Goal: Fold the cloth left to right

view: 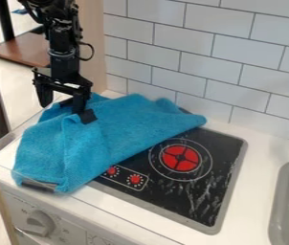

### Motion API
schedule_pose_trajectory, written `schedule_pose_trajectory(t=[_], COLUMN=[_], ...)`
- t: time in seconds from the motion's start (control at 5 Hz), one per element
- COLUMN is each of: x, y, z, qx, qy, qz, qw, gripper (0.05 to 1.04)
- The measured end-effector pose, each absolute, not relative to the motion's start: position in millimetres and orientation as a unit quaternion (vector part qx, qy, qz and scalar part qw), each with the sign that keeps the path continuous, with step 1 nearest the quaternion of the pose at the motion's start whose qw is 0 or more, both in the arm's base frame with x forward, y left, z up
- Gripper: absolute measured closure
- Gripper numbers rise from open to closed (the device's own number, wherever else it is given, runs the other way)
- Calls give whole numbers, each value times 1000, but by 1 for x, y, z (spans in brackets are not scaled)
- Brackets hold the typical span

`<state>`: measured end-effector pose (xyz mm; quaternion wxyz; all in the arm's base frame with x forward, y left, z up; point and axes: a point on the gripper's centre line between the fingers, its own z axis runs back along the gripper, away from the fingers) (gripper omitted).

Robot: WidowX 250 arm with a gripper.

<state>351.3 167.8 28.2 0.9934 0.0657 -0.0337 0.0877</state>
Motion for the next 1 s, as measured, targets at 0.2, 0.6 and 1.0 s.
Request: schedule_pose_trajectory(t=[0.2,0.6,1.0], x=[354,352,347], y=[168,167,162], z=[28,26,28], qx=[68,67,53], qy=[-40,-39,-38], qz=[87,87,83], qw=[993,993,994], gripper=[409,791,990])
